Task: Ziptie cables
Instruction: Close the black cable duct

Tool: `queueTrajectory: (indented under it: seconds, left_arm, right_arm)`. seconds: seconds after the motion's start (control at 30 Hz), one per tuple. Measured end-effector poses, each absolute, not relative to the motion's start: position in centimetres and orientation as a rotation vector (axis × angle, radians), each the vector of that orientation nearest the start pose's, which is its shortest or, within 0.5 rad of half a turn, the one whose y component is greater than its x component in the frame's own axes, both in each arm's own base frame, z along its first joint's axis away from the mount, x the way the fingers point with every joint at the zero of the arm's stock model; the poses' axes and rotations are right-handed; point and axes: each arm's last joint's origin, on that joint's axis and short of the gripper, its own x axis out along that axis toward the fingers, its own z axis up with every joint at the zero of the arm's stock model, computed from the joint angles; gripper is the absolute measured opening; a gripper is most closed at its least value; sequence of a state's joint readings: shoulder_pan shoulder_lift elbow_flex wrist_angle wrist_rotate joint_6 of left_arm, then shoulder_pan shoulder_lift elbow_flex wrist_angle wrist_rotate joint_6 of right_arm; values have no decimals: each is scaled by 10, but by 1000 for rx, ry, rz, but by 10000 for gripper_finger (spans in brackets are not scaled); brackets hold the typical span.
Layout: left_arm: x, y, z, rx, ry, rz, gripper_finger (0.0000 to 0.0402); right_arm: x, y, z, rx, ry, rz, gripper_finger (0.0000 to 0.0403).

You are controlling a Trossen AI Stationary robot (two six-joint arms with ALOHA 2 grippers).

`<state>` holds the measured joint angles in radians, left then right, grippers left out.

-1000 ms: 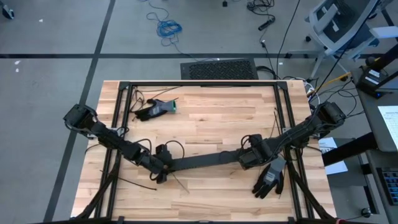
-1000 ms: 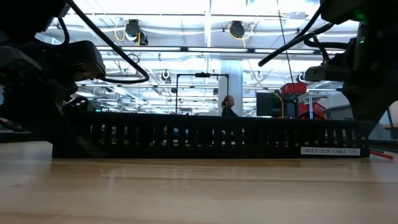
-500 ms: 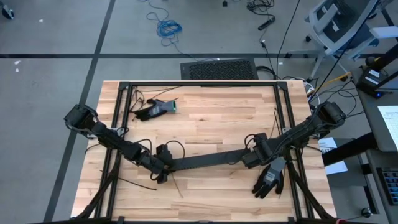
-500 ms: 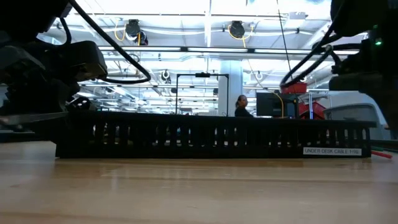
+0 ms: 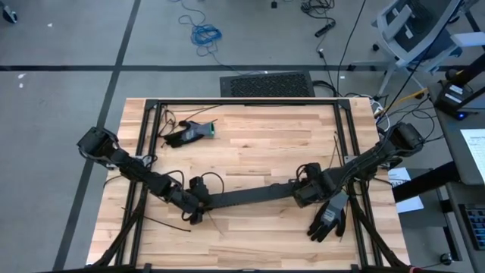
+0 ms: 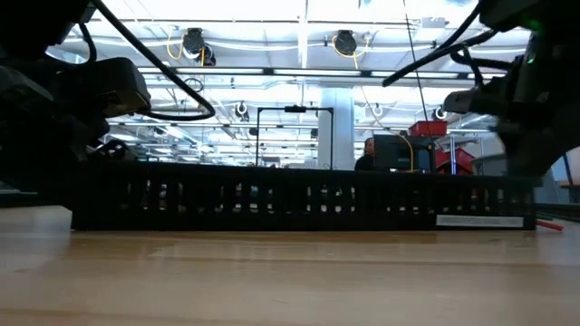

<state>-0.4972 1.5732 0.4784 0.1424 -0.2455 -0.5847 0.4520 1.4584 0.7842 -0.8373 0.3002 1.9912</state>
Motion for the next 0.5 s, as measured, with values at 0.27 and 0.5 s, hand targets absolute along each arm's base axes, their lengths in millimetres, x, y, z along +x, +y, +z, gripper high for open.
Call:
queueTrajectory:
  seconds: [0.27, 0.5]
  left_arm:
    - [216, -111, 100, -201, 907, 28, 246]
    - [216, -111, 100, -200, 906, 30, 246]
  right_arm:
    - [181, 82, 193, 891, 1099, -1382, 0]
    - [231, 99, 189, 1187, 785, -841, 0]
